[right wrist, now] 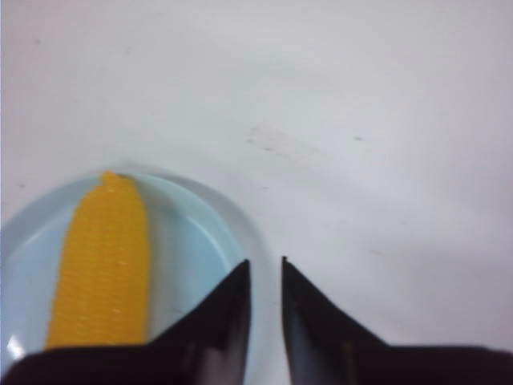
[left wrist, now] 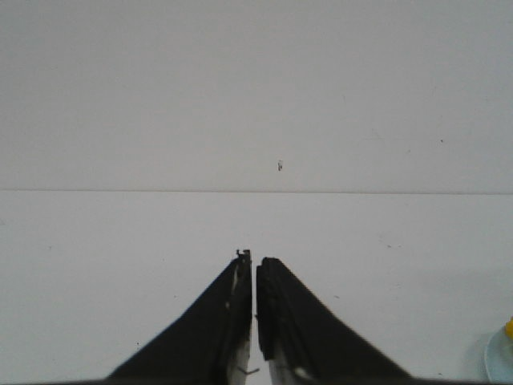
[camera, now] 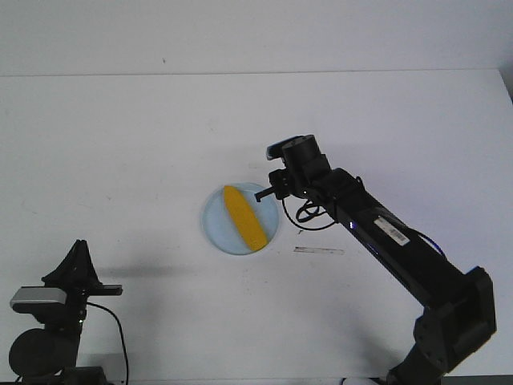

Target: Place corn on plate with both arms

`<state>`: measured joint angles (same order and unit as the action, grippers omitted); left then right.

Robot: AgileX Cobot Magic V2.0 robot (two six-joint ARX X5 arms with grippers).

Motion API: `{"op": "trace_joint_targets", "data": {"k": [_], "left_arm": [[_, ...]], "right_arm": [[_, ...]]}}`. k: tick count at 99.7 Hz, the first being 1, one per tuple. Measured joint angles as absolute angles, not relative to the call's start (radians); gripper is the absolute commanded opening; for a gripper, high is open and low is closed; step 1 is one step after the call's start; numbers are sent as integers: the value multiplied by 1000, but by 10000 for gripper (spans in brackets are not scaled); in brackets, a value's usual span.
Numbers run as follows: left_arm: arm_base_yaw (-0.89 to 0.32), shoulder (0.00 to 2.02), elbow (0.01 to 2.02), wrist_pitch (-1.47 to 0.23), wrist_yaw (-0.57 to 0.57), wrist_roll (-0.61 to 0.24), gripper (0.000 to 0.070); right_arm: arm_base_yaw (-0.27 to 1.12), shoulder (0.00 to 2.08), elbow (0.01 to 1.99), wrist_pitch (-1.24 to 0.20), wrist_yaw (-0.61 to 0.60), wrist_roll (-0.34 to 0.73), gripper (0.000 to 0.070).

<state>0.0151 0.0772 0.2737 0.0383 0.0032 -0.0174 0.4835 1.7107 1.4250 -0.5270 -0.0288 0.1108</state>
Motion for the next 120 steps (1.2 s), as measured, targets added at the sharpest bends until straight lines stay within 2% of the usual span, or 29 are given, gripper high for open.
{"op": "trace_joint_targets", "data": {"k": [27, 71, 86, 99, 120], "left_arm": [[15, 77, 274, 38, 4, -17, 2], [15, 77, 274, 38, 3, -17, 2], [15, 77, 274, 38, 4, -17, 2], [15, 77, 274, 38, 3, -17, 2], [15, 77, 274, 38, 3, -17, 2]], "right_arm": [[373, 1434, 1066, -263, -26, 80, 10], [96, 913, 599, -194, 57, 46, 10], [32, 723, 448, -111, 54, 32, 10], [6, 561, 365, -17, 53, 29, 10], [6, 351, 345, -46, 53, 26, 10]]}}
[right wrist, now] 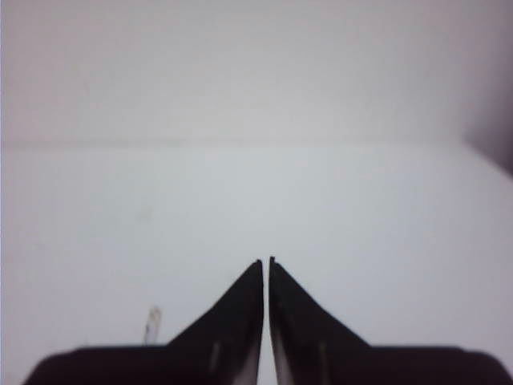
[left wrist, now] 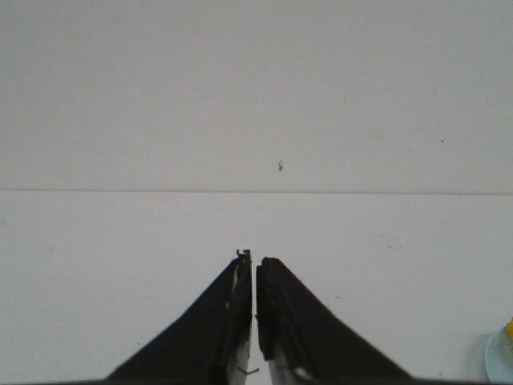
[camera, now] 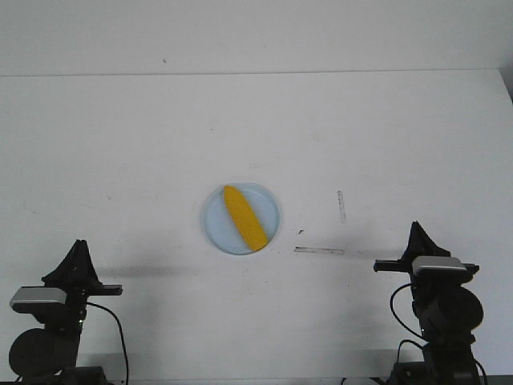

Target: Place corn on plate with both arms

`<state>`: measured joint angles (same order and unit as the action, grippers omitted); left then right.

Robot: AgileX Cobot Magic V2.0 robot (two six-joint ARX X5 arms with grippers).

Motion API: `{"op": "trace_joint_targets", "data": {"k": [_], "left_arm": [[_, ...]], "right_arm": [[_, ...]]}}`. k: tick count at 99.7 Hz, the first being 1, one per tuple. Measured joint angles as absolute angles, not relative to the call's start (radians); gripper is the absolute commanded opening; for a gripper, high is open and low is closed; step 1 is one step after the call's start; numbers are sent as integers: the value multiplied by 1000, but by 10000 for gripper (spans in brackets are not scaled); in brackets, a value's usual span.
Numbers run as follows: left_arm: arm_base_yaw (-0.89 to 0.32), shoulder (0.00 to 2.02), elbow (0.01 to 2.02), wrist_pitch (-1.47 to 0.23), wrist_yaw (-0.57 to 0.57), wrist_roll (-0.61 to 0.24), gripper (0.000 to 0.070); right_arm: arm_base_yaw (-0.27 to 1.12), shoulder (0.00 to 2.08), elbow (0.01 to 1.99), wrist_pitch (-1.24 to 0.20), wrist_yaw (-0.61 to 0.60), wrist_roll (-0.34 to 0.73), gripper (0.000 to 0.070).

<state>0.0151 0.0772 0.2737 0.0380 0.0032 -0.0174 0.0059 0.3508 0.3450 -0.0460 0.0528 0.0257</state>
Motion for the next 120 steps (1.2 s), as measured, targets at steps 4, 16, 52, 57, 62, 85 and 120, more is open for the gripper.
{"op": "trace_joint_targets", "data": {"k": [4, 16, 52, 57, 62, 85, 120], "left_arm": [[15, 77, 274, 38, 4, -17, 2], [15, 77, 274, 38, 4, -17, 2], [15, 77, 274, 38, 3, -17, 2], [15, 77, 274, 38, 4, -17, 2], [15, 77, 274, 38, 3, -17, 2], [15, 77, 274, 38, 4, -17, 2], [15, 77, 274, 38, 4, -17, 1]], "right_arm": [[6, 316, 345, -50, 53, 26, 10], [6, 232, 345, -67, 53, 26, 10], [6, 140, 345, -63, 53, 26, 10], [6, 140, 345, -63, 53, 26, 10], [6, 140, 345, -63, 53, 26, 10], [6, 140, 345, -63, 53, 26, 10], [6, 140, 345, -63, 53, 26, 10]]}}
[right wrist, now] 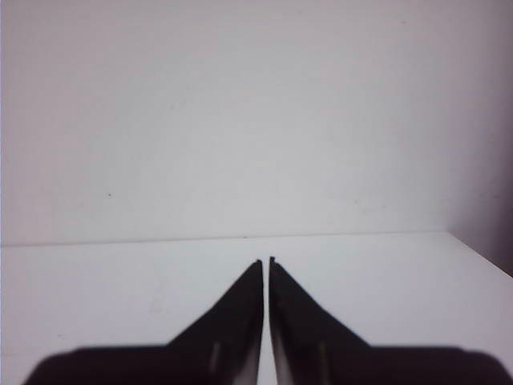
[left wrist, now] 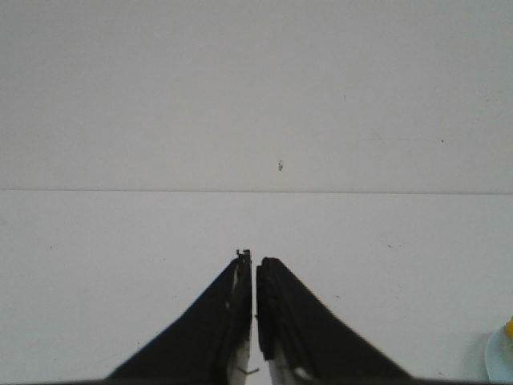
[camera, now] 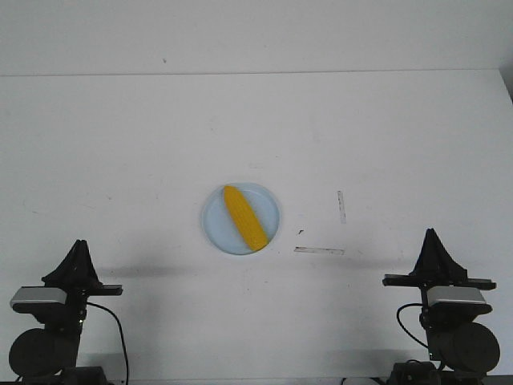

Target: Place corn on plate with both arms

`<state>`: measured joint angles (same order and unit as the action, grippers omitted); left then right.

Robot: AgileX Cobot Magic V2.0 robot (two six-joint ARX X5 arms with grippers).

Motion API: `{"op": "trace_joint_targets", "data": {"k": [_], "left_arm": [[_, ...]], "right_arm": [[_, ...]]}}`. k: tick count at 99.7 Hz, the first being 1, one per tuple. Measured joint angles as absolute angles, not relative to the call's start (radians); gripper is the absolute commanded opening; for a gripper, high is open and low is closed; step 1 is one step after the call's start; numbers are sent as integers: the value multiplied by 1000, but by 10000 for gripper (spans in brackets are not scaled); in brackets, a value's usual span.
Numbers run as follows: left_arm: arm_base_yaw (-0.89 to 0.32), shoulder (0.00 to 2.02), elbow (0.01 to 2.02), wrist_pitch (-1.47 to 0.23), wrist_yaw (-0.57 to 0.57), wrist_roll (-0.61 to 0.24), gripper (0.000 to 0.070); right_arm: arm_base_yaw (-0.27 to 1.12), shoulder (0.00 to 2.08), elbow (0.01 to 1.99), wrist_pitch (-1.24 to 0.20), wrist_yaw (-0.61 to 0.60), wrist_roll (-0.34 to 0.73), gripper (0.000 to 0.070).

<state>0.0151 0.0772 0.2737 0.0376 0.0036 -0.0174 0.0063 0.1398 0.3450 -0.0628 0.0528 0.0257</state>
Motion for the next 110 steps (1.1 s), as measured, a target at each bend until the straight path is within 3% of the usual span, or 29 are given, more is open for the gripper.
{"op": "trace_joint_targets", "data": {"k": [66, 110], "left_arm": [[-25, 39, 158, 19, 5, -53, 1], [-25, 8, 34, 167, 5, -57, 1]], "right_arm": [[6, 140, 345, -63, 53, 26, 10], [6, 140, 345, -63, 53, 26, 10]]}}
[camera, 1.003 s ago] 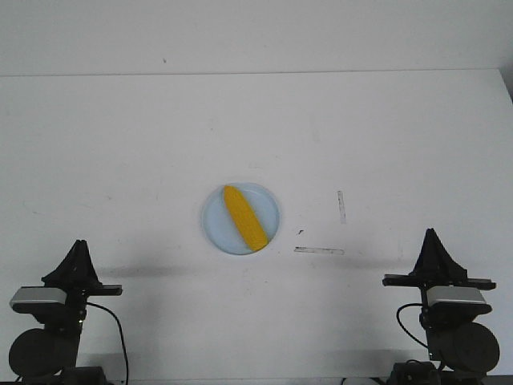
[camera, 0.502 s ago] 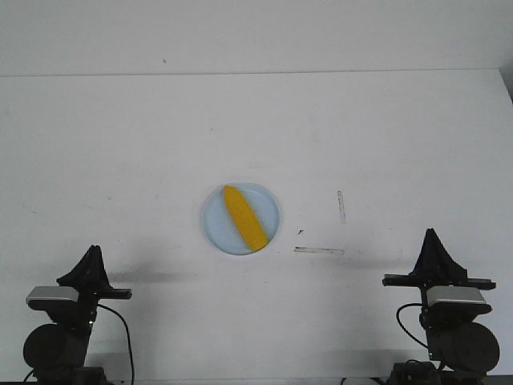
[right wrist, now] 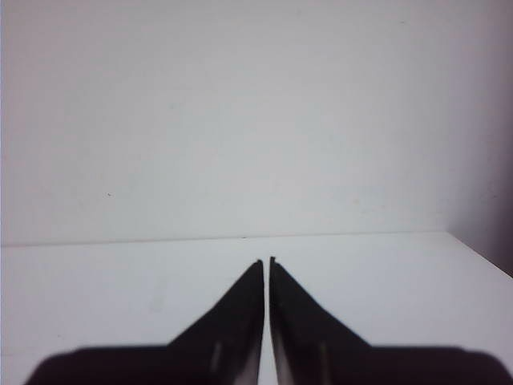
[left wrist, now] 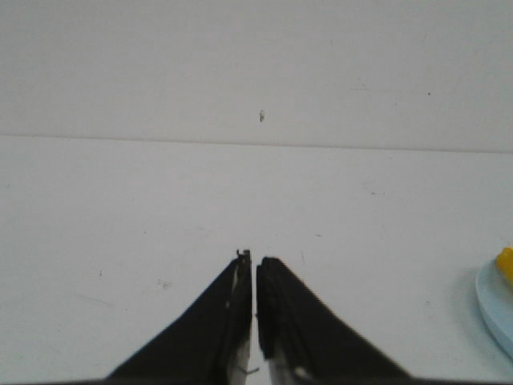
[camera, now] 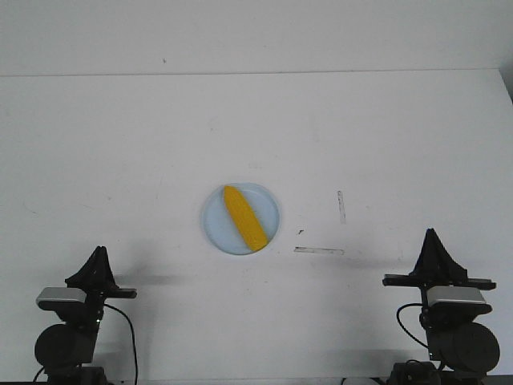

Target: Place corn on plate with both arms

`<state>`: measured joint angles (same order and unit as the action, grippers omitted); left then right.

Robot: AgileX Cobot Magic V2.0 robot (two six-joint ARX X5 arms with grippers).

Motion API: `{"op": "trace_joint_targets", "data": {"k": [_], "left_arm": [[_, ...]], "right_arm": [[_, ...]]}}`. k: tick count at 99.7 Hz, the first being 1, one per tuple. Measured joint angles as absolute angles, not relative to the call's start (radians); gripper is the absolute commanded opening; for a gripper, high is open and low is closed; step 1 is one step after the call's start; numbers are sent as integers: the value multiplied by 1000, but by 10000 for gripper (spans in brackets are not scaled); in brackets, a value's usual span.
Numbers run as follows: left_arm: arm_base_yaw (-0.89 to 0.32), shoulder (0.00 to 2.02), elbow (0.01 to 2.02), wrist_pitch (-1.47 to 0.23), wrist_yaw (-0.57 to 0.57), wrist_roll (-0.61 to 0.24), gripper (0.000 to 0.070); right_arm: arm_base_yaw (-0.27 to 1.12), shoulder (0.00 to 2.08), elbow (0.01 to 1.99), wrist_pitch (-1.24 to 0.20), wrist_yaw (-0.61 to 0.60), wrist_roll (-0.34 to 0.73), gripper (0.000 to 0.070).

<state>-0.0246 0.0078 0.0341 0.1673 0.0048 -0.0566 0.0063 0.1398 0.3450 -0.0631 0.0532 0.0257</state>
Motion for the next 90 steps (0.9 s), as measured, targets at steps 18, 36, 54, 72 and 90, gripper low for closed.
{"op": "trace_joint_targets", "data": {"k": [18, 36, 54, 72, 90], "left_arm": [[-25, 5, 34, 167, 3, -63, 1], [-25, 5, 34, 169, 1, -63, 1], [-25, 5, 34, 169, 1, -63, 1], [-25, 5, 34, 169, 1, -63, 1], [-25, 5, 34, 169, 1, -63, 1]], "right_arm": [[6, 140, 345, -63, 53, 26, 10], [6, 140, 345, -63, 53, 26, 10], [6, 140, 345, -63, 53, 26, 10], [6, 140, 345, -63, 53, 26, 10], [6, 140, 345, -63, 53, 26, 10]]}}
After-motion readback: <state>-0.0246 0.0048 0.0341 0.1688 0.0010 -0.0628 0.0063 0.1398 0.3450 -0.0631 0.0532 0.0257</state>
